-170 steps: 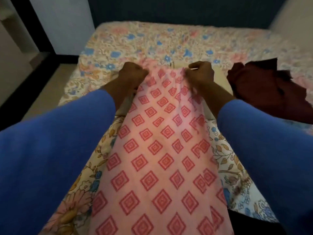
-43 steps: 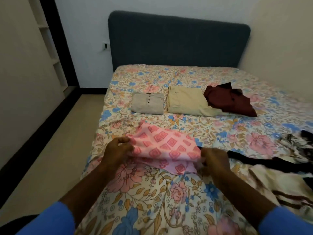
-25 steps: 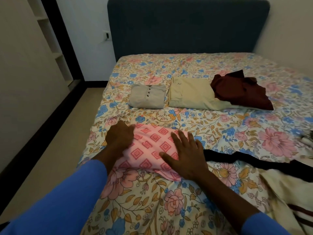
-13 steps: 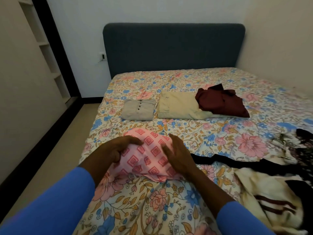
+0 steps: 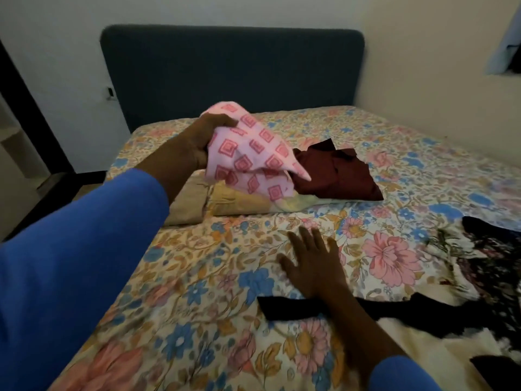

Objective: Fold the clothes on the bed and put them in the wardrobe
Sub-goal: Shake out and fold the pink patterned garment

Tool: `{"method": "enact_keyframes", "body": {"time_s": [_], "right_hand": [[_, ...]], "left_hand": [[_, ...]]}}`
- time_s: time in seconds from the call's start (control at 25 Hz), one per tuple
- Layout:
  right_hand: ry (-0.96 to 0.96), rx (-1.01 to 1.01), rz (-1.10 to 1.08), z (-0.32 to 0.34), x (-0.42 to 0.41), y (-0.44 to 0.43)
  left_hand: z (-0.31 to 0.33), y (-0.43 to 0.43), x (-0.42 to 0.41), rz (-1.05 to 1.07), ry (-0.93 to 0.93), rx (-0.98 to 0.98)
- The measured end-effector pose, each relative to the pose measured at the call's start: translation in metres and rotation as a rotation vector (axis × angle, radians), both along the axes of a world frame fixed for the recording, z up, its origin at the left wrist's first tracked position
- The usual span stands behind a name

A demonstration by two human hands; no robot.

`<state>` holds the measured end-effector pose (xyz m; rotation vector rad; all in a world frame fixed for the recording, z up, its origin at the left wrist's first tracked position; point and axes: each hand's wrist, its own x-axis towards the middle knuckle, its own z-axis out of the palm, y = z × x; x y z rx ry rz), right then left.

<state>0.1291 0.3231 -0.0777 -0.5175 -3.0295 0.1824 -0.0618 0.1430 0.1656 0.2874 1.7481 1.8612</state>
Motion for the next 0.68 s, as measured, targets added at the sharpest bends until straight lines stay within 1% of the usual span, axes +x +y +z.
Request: {"method": "enact_keyframes", "body": {"time_s": [0.08, 0.12, 0.16, 0.24, 0.28, 0.36, 0.4, 0.48, 0.56, 0.6, 0.68], "right_hand": [[0.037, -0.002, -0.006, -0.005, 0.001, -0.001], [0.061, 0.008, -0.011, -0.006, 0.000, -0.002], [0.087, 0.018, -0.020, -0.007, -0.001, -0.002], [0.109, 0.023, -0.036, -0.011, -0.004, 0.000], [0.107, 0.022, -0.037, -0.013, -0.004, 0.000], [0.096, 0.028, -0.043, -0.017, -0.003, 0.001], [0.086, 0.030, -0.042, -0.016, -0.004, 0.002], [0.065, 0.016, -0.039, -0.014, -0.008, 0.002], [0.044, 0.004, -0.059, -0.012, -0.009, -0.003], [0.029, -0.012, -0.068, -0.007, -0.006, -0.005], [-0.022, -0.063, -0.047, 0.004, 0.001, -0.007]], "left_hand": [[-0.015, 0.031, -0.040, -0.032, -0.006, 0.007], [-0.032, 0.043, -0.057, -0.044, -0.008, -0.041], [-0.054, 0.051, -0.072, -0.031, 0.017, -0.153], [-0.111, 0.056, -0.100, 0.040, 0.140, -0.430], [-0.138, 0.054, -0.110, 0.115, 0.213, -0.516], [-0.170, 0.049, -0.113, 0.260, 0.328, -0.557], [-0.178, 0.044, -0.101, 0.291, 0.410, -0.574], [-0.193, 0.031, -0.058, 0.300, 0.677, -0.654], [-0.204, 0.014, 0.004, 0.230, 0.944, -0.682], [-0.212, 0.006, 0.035, 0.147, 1.014, -0.682], [-0.227, -0.006, 0.079, -0.026, 1.046, -0.697]]}}
